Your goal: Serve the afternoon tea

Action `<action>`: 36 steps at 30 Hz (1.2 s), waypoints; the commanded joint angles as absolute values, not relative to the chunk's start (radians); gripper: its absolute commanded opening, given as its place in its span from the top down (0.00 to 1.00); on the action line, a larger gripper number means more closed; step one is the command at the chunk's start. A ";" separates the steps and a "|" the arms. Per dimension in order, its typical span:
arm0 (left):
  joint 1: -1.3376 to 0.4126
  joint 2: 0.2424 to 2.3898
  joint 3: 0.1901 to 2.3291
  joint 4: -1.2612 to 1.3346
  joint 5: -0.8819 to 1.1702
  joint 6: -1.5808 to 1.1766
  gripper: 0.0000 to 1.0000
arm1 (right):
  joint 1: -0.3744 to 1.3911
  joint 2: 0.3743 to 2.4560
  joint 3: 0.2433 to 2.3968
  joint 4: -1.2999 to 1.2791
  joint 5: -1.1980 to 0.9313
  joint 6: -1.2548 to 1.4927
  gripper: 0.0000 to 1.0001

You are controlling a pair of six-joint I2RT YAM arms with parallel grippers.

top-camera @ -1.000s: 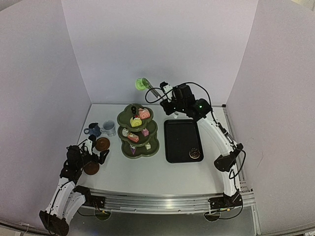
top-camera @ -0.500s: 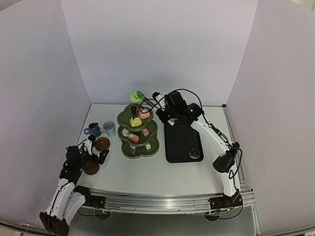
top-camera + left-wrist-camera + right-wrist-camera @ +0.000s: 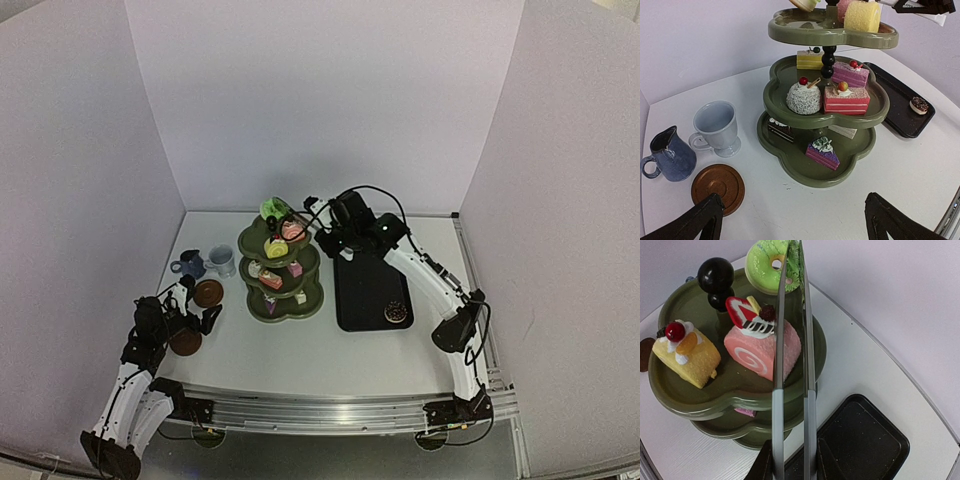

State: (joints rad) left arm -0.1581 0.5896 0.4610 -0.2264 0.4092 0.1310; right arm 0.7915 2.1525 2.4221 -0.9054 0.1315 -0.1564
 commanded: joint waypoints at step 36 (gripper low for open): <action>-0.154 0.591 0.447 -0.198 0.422 0.145 0.01 | 0.803 2.076 2.428 -0.942 0.115 -0.190 0.73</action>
